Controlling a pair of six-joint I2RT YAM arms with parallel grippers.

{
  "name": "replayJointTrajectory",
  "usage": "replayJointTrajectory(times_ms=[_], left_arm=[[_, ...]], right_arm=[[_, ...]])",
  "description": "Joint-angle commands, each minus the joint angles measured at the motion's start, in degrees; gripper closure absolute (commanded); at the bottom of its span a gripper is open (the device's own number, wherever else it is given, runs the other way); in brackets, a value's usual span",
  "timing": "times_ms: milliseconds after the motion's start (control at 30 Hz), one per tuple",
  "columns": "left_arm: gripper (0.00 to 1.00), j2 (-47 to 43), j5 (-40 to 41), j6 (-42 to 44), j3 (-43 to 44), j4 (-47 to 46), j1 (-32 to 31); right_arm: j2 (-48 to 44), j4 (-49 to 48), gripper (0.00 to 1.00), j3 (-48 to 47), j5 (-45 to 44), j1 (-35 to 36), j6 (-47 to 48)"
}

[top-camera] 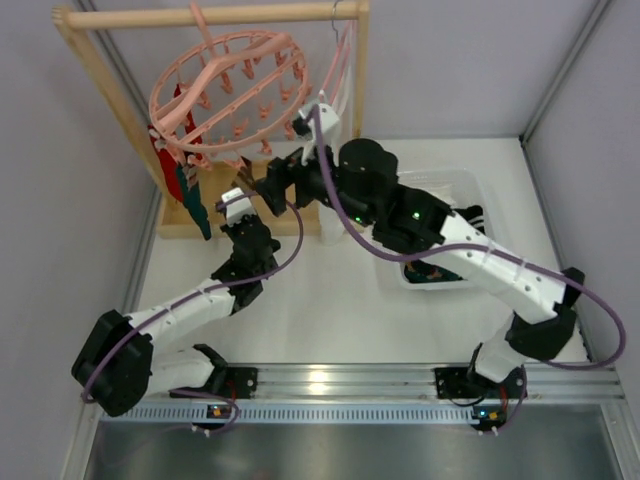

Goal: Remove the socks clipped to the hanger

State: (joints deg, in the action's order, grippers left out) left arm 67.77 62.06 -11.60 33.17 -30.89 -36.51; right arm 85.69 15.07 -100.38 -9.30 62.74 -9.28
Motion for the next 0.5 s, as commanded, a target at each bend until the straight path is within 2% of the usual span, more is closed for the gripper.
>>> replayJointTrajectory(times_ms=[0, 100, 200, 467], left_arm=[[1.00, 0.43, 5.69, 1.14, 2.78, -3.82, -1.80], [1.00, 0.87, 6.93, 1.22, 3.30, -3.82, -2.86], [1.00, 1.31, 9.03, 0.26, 3.40, -3.82, -3.74], [1.00, 2.81, 9.31, -4.31, 2.87, -4.00, -4.71]], right_arm=[[9.21, 11.64, 0.20, -15.08, -7.48, 1.95, 5.84], [20.18, 16.82, 0.24, -28.00, -8.98, 1.95, 8.66], [26.43, 19.38, 0.27, -38.29, -11.08, 1.95, 12.26], [30.67, 15.08, 0.34, -42.00, -10.66, 0.72, 14.72]])
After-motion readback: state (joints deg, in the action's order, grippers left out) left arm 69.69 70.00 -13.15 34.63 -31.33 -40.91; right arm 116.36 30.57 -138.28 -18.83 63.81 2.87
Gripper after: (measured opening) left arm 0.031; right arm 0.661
